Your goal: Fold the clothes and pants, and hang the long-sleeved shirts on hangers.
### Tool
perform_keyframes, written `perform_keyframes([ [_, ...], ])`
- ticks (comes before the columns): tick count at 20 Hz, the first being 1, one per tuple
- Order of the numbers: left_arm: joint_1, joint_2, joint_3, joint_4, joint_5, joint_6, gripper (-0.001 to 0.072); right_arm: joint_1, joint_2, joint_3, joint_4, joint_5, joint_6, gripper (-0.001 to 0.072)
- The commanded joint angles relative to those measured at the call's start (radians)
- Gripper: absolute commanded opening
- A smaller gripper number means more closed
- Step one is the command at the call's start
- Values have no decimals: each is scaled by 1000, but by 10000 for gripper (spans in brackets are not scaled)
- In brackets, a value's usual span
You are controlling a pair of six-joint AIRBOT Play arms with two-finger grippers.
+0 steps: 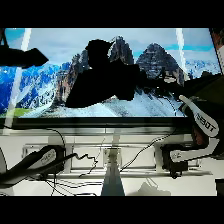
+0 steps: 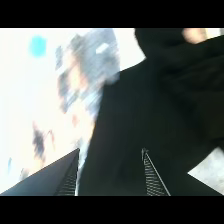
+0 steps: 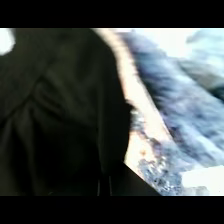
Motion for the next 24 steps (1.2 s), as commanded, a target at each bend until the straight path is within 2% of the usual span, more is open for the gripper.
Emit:
perform_keyframes([
  [1, 148, 4, -137, -3, -58, -10, 420, 0, 78, 3, -61, -24, -176, 14],
  [5, 179, 2, -396, -75, -45, -9, 421, 0, 158, 3, -253, -47, -177, 14],
  [9, 177, 0, -609, -106, 92, -6, 425, 1, 165, 3, -277, -30, -175, 14],
  [10, 176, -3, -652, -108, 131, 4, 439, 0, 165, 3, -276, -28, -175, 14],
  [11, 171, -11, -686, -122, 153, 43, 488, 1, 165, 3, -276, -27, -175, 14],
  [16, 111, -135, -741, -281, 231, 145, 495, 0, 166, 3, -275, -26, -175, 14],
  [20, 56, -232, -740, -456, 394, 203, 477, 0, 166, 3, -276, -3, -175, 14],
  [21, 45, -241, -740, -509, 428, 236, 420, 0, 168, 3, -276, -5, -175, 14],
  [24, 14, -248, -736, -649, 452, 332, 45, 0, 188, 5, -291, -10, -175, 14],
])
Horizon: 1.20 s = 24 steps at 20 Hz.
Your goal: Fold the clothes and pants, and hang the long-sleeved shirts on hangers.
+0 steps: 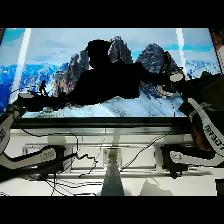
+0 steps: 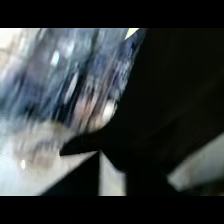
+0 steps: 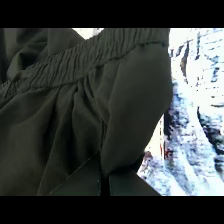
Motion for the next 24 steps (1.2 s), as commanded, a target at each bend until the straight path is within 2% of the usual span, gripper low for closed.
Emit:
perform_keyframes([
  [1, -34, -21, 13, -211, 64, 126, 14, 0, 24, 11, -50, 1, 0, 14],
  [3, -29, -16, 84, -286, 64, 154, 13, -10, 48, 60, -171, 11, 8, 14],
  [6, 9, 19, 293, -281, 42, 151, 12, -69, 89, 160, -293, 48, 70, 14],
  [9, 93, 79, 525, -280, 41, 150, 11, -171, 139, 266, -393, 127, 120, 13],
  [12, 203, 143, 666, -280, 41, 150, 12, -282, 186, 343, -439, 229, 122, 13],
  [15, 282, 198, 676, -246, 24, 150, 12, -356, 226, 362, -439, 309, 188, 14],
  [20, 296, 206, 675, -145, -48, 150, 12, -367, 239, 361, -439, 420, 192, 14],
  [24, 321, 206, 675, -136, 8, 150, 11, -366, 239, 362, -459, 447, 192, 13],
])
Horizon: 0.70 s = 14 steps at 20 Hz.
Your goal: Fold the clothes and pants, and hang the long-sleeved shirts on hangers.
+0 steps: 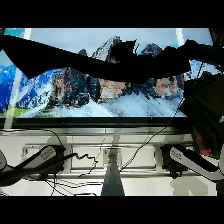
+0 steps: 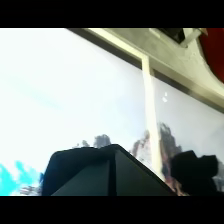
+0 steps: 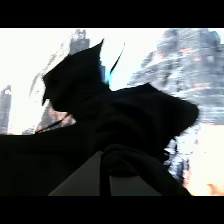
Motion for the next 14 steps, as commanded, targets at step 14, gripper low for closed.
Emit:
perform_keyframes([
  [14, 95, 9, 98, 438, 101, -129, 9, -4, 0, 296, -329, 253, 74, 12],
])
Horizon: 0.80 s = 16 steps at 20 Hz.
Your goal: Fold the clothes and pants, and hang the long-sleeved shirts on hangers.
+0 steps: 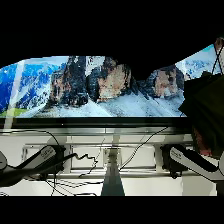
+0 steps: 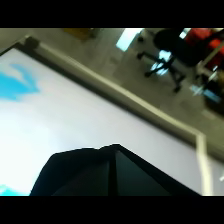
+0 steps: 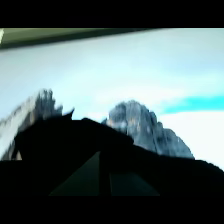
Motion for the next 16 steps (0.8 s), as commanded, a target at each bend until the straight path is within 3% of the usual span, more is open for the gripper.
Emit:
perform_keyframes([
  [1, 16, -14, -9, 374, -183, -27, 9, -1, -1, -31, -52, 302, -14, 12],
  [3, 24, -34, -77, 639, -272, -124, 9, 0, 6, -150, -50, 423, -26, 11],
  [5, 56, -41, -193, 795, -327, -174, 9, 20, 37, -319, -51, 446, -26, 11],
  [10, 190, -42, -362, 840, -332, -156, 10, 113, 199, -705, -43, 493, 21, 12],
  [16, 291, -122, -385, 867, -321, -140, 11, 199, 296, -943, -40, 494, 98, 13],
])
